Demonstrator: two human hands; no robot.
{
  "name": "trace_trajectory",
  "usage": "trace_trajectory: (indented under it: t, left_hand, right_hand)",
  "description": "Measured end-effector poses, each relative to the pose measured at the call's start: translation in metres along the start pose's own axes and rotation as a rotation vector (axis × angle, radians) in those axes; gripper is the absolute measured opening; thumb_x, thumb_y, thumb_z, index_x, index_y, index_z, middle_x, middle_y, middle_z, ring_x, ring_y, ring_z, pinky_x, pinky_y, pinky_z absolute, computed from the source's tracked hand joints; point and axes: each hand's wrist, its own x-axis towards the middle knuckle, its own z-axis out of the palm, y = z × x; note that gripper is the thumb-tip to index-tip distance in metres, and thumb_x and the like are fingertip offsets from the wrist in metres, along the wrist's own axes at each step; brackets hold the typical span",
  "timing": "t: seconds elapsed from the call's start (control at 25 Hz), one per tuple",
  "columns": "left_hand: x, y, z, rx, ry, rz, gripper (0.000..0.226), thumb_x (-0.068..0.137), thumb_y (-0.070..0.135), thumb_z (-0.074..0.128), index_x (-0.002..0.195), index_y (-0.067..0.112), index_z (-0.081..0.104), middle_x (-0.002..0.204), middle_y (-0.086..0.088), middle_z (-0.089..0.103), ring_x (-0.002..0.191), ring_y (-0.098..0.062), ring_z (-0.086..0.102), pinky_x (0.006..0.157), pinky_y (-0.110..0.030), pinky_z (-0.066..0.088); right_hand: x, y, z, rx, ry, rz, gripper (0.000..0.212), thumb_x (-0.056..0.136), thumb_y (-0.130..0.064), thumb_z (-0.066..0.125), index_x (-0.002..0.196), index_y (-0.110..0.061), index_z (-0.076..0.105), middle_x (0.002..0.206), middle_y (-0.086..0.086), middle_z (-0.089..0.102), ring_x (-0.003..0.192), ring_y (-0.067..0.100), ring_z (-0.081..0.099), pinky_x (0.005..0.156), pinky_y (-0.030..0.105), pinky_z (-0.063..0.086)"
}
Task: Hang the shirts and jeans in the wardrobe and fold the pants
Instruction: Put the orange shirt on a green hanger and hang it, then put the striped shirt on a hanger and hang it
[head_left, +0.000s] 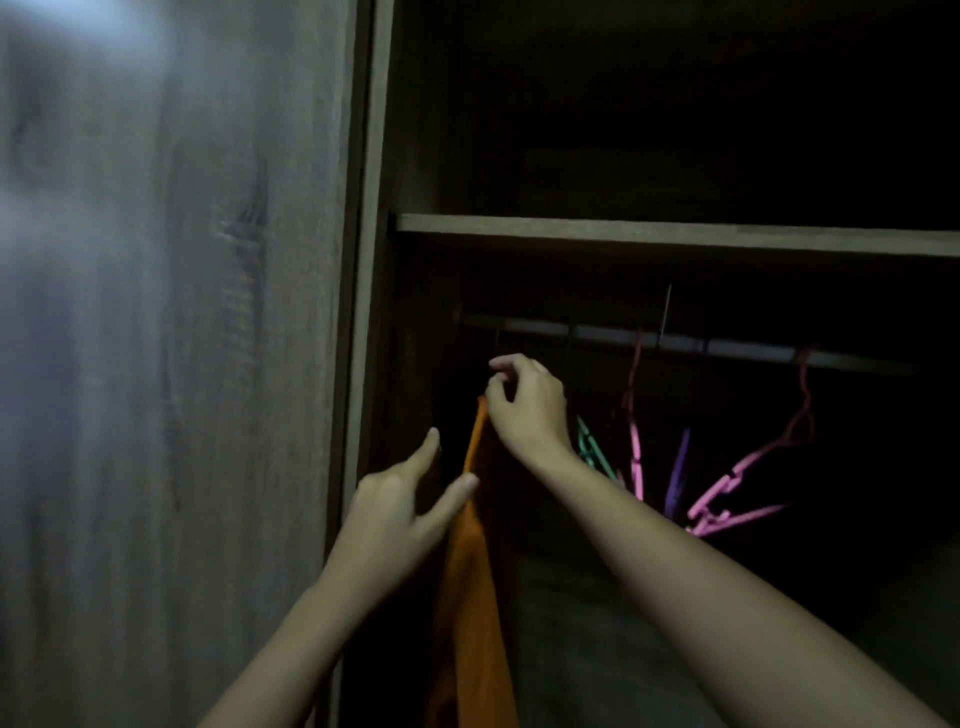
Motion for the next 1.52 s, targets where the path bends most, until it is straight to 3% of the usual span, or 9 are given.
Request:
trace_trajectory:
  t: [0.12,0.28,0.56,0.84,1.0,1.2,1.28,1.4,1.52]
  left_hand:
    - [-0.043,-0.020,-0.031,0.059,0.137,0.059,0.050,0.092,0.036,0.056,0.135,0.012,0.049,0.108,-0.008,0.070,0.080,0.004,0.061,0.075,0.003,0.039]
    - [-0.118,-0.073,-0.075,0.210,0.203,-0.021,0.042,0.092,0.032,0.052,0.125,0.007,0.060,0.118,-0.009,0.067,0.106,-0.012,0.063,0.091,-0.015,0.042]
    - [-0.286,-0.210,-0.190,0.720,-0.189,-0.342,0.055,0.084,0.032,0.037,0.114,-0.006,0.064,0.116,-0.023,0.065,0.103,-0.038,0.065,0.076,-0.047,0.055]
    - [-0.399,-0.289,-0.271,0.869,-0.315,-0.513,0.072,0.100,0.047,0.010,0.122,0.000,0.061,0.125,-0.015,0.062,0.118,-0.031,0.058,0.089,-0.047,0.050]
    - [-0.408,-0.298,-0.262,0.835,-0.294,-0.499,0.068,0.101,0.042,0.010,0.121,0.002,0.062,0.125,-0.013,0.063,0.117,-0.027,0.059,0.093,-0.042,0.049]
    - [-0.420,-0.325,-0.263,0.912,-0.208,-0.370,0.063,0.101,0.042,0.014,0.127,0.003,0.056,0.132,-0.013,0.057,0.124,-0.027,0.053,0.104,-0.040,0.039]
    - [-0.421,-0.328,-0.261,0.957,-0.208,-0.324,0.061,0.100,0.042,0.017,0.128,0.004,0.055,0.133,-0.012,0.056,0.125,-0.025,0.052,0.102,-0.043,0.039]
    - [-0.416,-0.320,-0.264,0.959,-0.194,-0.372,0.058,0.098,0.046,0.023,0.123,0.009,0.060,0.123,-0.008,0.064,0.116,-0.024,0.059,0.097,-0.045,0.046]
    - [-0.374,-0.299,-0.268,0.719,0.054,-0.617,0.038,0.096,0.044,0.033,0.105,0.019,0.060,0.091,0.004,0.066,0.084,-0.015,0.061,0.078,-0.037,0.049]
  right_hand:
    - [-0.057,-0.025,0.020,0.084,-0.005,-0.033,0.020,0.092,-0.016,0.050,0.108,-0.017,0.063,0.104,-0.003,0.059,0.094,0.007,0.055,0.078,0.017,0.042]
    - [-0.140,-0.056,0.068,0.129,-0.100,0.014,0.017,0.089,-0.011,0.052,0.100,-0.013,0.065,0.097,-0.001,0.062,0.093,0.016,0.059,0.082,0.026,0.046]
    - [-0.258,-0.138,0.185,0.185,-0.439,-0.060,0.017,0.080,-0.005,0.058,0.094,-0.007,0.067,0.093,0.010,0.067,0.088,0.023,0.062,0.080,0.027,0.044]
    - [-0.295,-0.190,0.289,0.166,-0.753,-0.096,0.023,0.088,-0.009,0.054,0.107,-0.001,0.064,0.105,0.015,0.064,0.099,0.026,0.060,0.079,0.020,0.036]
    - [-0.298,-0.210,0.361,0.042,-0.938,-0.110,0.035,0.091,-0.018,0.051,0.122,-0.002,0.053,0.120,0.021,0.056,0.112,0.034,0.052,0.094,0.034,0.038]
    - [-0.319,-0.211,0.432,-0.329,-1.194,0.225,0.066,0.090,-0.036,0.056,0.142,-0.005,0.028,0.141,0.019,0.041,0.126,0.034,0.044,0.098,0.039,0.041]
    - [-0.322,-0.203,0.444,-0.364,-1.161,0.297,0.054,0.089,-0.029,0.058,0.135,-0.006,0.042,0.136,0.016,0.049,0.121,0.032,0.050,0.097,0.038,0.045]
    - [-0.316,-0.193,0.446,0.038,-0.938,0.371,0.032,0.088,-0.017,0.056,0.119,-0.010,0.058,0.119,0.011,0.061,0.107,0.028,0.058,0.090,0.038,0.049]
    - [-0.299,-0.198,0.406,0.571,-0.919,0.352,0.017,0.093,-0.011,0.050,0.108,-0.016,0.056,0.105,0.000,0.060,0.095,0.013,0.055,0.073,0.020,0.046]
